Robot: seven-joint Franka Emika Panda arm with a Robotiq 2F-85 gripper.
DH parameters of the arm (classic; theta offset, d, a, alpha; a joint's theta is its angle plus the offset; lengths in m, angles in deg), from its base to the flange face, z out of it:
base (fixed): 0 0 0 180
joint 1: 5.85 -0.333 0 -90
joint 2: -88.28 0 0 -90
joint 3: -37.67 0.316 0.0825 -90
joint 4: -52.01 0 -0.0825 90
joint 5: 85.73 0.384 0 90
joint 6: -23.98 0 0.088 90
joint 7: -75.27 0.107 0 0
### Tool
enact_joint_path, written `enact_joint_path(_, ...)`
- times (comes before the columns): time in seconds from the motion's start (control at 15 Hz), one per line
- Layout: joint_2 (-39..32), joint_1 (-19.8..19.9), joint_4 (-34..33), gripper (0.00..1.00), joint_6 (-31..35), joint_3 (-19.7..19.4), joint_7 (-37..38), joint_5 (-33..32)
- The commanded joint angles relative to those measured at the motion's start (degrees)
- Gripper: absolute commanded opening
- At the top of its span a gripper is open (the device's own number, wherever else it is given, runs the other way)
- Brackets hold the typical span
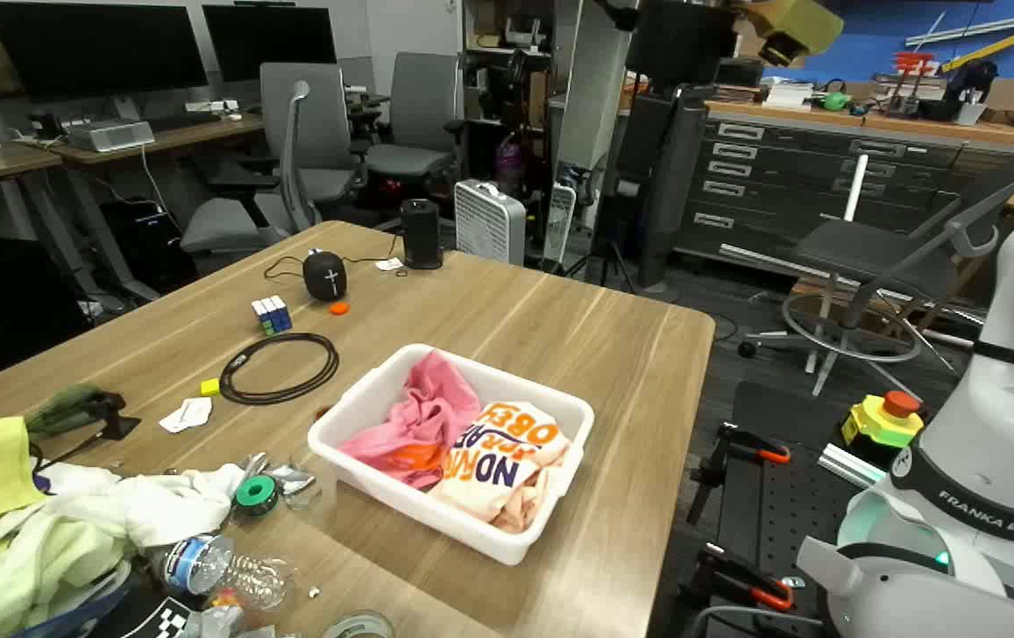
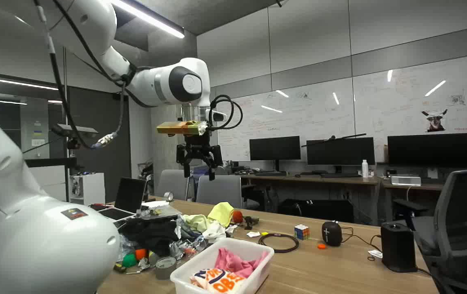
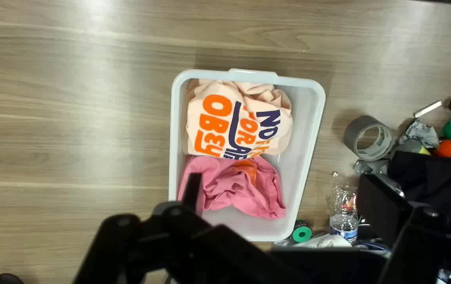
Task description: Remove the clothes from the box and put them on the table
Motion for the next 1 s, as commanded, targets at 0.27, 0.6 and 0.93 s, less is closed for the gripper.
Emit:
enact_joint_path(0.27,0.1,0.32,-0.94,1.0,0.26,0.6,-0.17,-0.1)
enact_joint_path(0.6,-4.56,-0.08,-3.34,1.0,3.08,3.85,2.5,-1.06)
enact_joint_path(0.93,-13.95,-0.06,-9.36,1.0,8.5,7.74,6.56,-1.87)
